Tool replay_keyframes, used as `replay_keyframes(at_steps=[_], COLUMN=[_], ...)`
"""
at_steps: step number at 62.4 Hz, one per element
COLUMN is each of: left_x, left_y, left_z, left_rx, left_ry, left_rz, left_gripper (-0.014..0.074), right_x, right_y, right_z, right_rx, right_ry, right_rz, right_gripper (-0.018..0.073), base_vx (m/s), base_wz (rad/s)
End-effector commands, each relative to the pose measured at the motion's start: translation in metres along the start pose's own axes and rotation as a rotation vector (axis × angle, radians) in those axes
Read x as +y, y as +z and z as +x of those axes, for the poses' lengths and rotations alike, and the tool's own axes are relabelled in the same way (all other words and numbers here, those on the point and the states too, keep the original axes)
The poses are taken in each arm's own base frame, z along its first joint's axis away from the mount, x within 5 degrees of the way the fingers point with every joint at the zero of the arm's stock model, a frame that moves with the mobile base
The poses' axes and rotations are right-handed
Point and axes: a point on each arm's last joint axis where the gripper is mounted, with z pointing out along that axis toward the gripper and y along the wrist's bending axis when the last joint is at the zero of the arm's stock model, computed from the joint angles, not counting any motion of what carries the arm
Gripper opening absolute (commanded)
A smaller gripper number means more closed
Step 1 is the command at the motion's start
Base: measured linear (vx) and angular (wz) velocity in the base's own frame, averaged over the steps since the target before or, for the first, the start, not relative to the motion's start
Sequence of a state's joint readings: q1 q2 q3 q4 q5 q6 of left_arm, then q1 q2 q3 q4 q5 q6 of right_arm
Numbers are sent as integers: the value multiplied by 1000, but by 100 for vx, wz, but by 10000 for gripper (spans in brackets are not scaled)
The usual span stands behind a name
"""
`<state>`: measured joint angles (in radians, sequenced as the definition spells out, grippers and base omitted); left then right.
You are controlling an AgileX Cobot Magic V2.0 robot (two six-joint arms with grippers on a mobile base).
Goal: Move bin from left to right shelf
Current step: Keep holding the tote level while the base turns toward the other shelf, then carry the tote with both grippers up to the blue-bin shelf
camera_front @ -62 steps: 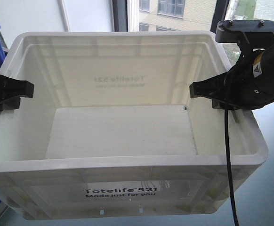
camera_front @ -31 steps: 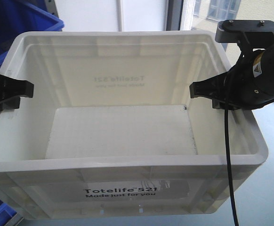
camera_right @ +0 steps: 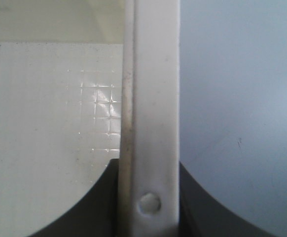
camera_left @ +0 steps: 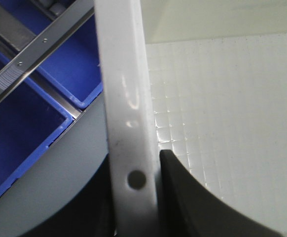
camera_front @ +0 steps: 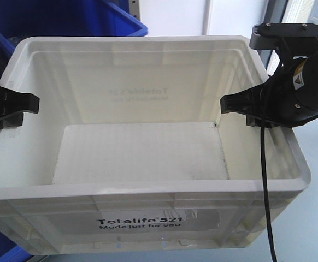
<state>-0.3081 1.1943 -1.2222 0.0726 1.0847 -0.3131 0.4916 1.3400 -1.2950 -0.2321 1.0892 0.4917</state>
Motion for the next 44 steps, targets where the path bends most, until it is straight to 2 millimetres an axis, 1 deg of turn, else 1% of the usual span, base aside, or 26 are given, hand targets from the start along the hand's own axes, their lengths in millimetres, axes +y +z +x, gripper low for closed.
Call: replay_keyframes(at_steps=[1, 44], left_x=[6, 6], left_y=[-23, -23], left_z=[-9, -9], left_rx=[-138, -137], left_ry=[39, 39], left_rz=[-35, -35], left_gripper=[128, 128], right_x=[-16, -16], right_y=[-24, -24], right_z=[-15, -15], right_rx=[-177, -177], right_ry=[-39, -39], right_rz=[83, 83], right_gripper=[82, 82], base_vx=[9, 9], base_wz=[43, 38])
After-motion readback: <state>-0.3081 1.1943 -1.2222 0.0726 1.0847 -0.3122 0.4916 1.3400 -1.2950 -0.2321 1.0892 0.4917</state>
